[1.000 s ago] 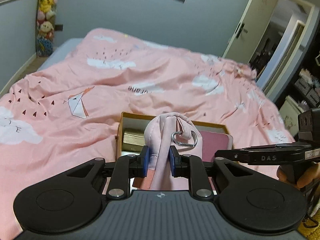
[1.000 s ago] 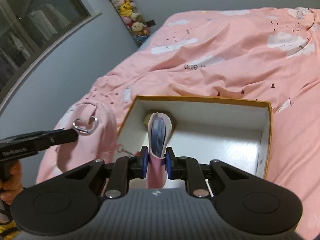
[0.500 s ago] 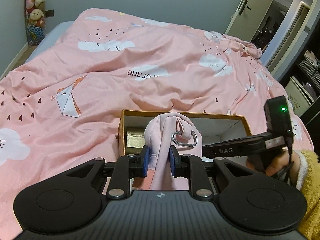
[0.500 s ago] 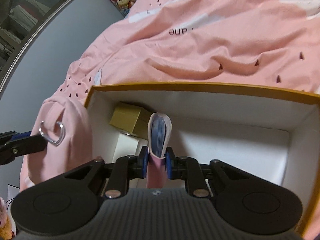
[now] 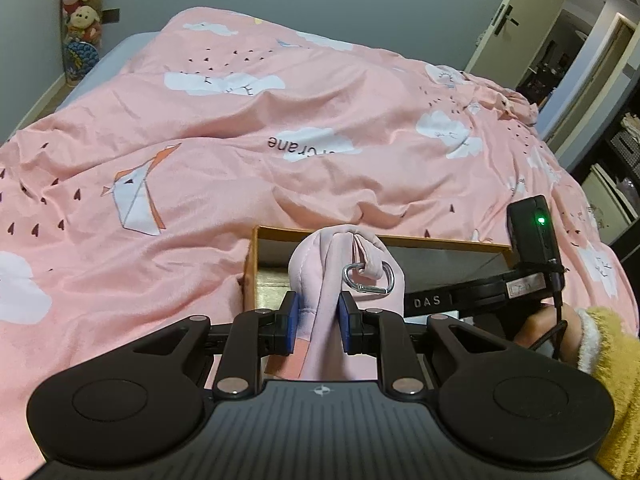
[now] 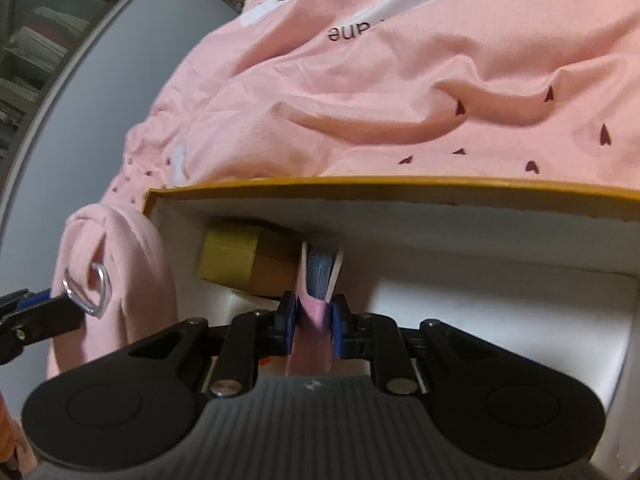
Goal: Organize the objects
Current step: 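Carry the pink card holder into the box with the right gripper and release it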
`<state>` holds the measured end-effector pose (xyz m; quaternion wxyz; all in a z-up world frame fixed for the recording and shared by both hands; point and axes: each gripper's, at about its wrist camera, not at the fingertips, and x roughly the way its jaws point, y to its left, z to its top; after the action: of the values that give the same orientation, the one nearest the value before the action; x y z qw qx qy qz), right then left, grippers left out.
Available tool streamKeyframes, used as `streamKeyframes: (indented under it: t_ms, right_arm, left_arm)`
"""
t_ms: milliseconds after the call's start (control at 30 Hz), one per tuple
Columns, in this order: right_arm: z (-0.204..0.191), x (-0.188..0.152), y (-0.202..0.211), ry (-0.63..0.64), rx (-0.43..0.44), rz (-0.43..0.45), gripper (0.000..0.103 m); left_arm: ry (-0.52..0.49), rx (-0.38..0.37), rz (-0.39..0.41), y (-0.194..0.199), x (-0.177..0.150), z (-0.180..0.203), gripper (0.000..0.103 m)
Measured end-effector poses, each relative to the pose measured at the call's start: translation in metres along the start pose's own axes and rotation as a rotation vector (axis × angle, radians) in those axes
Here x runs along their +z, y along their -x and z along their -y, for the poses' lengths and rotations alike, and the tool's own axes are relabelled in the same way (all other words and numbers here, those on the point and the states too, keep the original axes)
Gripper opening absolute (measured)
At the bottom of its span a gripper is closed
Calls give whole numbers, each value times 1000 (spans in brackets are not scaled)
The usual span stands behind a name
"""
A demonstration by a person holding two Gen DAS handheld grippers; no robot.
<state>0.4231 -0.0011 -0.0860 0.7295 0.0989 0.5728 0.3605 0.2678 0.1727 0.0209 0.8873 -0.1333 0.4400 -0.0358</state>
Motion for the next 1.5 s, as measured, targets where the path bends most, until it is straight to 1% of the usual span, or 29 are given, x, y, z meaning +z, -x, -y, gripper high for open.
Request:
streamKeyframes:
  t_ms: [67,100,200,267,367,433,500,567,667,733,767,800,867,900,967,1067,1200,1267,1400,1500]
  right_arm:
    - [-3,-1,0,35,-85,-2,27]
    - [-4,-1,-1,58,-113,1,29]
    - [2,-2,-3,60,-125,-8,33]
    - [1,-3,-4,100,-159,-13,36]
    - [-9,-7,-1,213,-193,-27,44]
    - [-18,-13,1,309,-195,-63,46]
    - [-28,-22,1,411,-188,-112,60]
    - [-35,-32,-2,506,-204,-152,65]
    - [-43,-48,-9,632,-235,-206,65]
    - [-45,-54,-14,677,-248,-220,64]
    - [-45,-55,-17,688,-254,-219,60]
    - [-44,-56,-18,693,-265,-207,54]
    - [-43,-55,-19,688,-271,-185,49]
    - [-42,-53,-19,674,-261,-175,48]
    - [-39,-49,-19,651,-260,-166,48]
    - [-37,-50,-19,663,-261,-154,48]
    - [-31,-46,-10,637,-244,-159,49]
    - [-29,-47,1,638,-251,-141,51]
    - [-19,-47,20,616,-271,-135,51]
    - [-10,-49,27,600,-279,-138,51]
  left_arm:
    - [4,2,0,0,-1,-1,23]
    - [7,1,0,-1,-1,-2,23]
    - [8,7,4,-1,-2,-2,23]
    - [7,12,5,-1,-2,-1,23]
    - [5,25,4,-2,-3,-1,23]
    - [3,31,5,-2,-4,-1,23]
    - [8,33,8,-1,-4,-1,23]
    - [15,33,12,0,-5,-2,23]
    - [19,38,16,1,-6,-2,23]
    - [21,40,16,1,-5,-2,23]
    - [22,41,16,2,-5,-2,23]
    - [20,43,16,2,-5,-2,23]
    - [16,44,16,2,-5,-2,23]
    - [15,44,15,2,-4,-1,23]
    - [17,43,16,2,-4,-1,23]
    - [31,34,17,-1,-5,0,23]
    - [61,-4,15,-9,-5,8,23]
    - [82,-20,12,-17,-5,14,23]
    - [141,-29,-12,-43,-10,21,23]
    - [211,-30,-23,-63,-15,19,23]
